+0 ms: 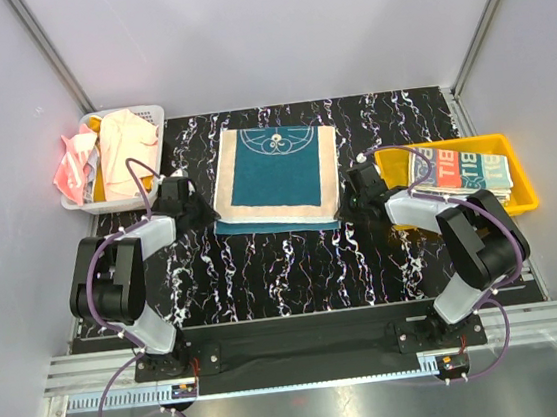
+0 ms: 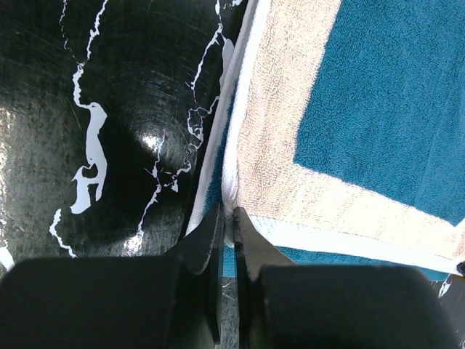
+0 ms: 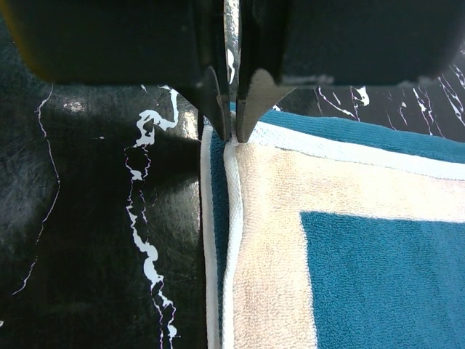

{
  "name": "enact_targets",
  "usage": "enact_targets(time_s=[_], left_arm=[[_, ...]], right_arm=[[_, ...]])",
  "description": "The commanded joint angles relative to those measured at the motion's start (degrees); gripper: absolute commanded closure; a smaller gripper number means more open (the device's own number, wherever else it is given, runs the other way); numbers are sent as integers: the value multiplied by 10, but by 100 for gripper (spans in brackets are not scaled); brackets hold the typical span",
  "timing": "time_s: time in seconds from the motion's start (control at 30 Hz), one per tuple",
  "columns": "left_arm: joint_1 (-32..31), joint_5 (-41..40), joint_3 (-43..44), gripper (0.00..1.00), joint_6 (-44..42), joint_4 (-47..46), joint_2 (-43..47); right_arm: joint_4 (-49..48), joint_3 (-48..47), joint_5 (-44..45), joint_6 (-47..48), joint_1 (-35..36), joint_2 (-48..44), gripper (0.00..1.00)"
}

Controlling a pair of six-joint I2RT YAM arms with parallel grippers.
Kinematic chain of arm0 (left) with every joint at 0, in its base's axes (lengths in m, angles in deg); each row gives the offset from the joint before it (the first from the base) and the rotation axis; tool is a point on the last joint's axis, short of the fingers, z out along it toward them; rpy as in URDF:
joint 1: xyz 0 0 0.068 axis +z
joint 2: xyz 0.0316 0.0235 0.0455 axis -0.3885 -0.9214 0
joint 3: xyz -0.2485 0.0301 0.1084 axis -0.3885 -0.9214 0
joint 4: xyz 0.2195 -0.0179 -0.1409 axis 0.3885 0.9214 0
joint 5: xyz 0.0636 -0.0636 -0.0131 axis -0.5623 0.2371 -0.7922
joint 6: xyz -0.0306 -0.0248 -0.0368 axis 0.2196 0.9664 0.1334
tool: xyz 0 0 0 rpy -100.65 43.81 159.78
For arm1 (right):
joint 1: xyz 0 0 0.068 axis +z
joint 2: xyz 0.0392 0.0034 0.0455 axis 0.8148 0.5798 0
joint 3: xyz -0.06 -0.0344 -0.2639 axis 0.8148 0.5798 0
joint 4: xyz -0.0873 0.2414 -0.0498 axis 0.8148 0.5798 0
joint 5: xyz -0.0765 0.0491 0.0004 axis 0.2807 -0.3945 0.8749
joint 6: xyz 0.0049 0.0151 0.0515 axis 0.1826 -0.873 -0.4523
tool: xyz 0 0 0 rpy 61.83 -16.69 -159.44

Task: Fold and stack the towels
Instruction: Fold the towel

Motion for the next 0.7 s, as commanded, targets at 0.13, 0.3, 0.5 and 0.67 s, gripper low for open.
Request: enact_targets(time_s=[0.13, 0.3, 0.5, 0.67], left_arm=[[-3, 9, 21, 100, -2, -10, 41], [-4, 5, 14, 100, -4, -2, 70], [-10, 1, -8, 100, 0, 10, 104], [-11, -3, -33, 100, -1, 4, 107]], right_arm=[[24, -34, 9, 13, 6, -36, 100], [44, -36, 11, 17, 6, -66, 100], [54, -28, 12, 18, 6, -87, 100], [42, -12, 10, 14, 6, -78, 100]])
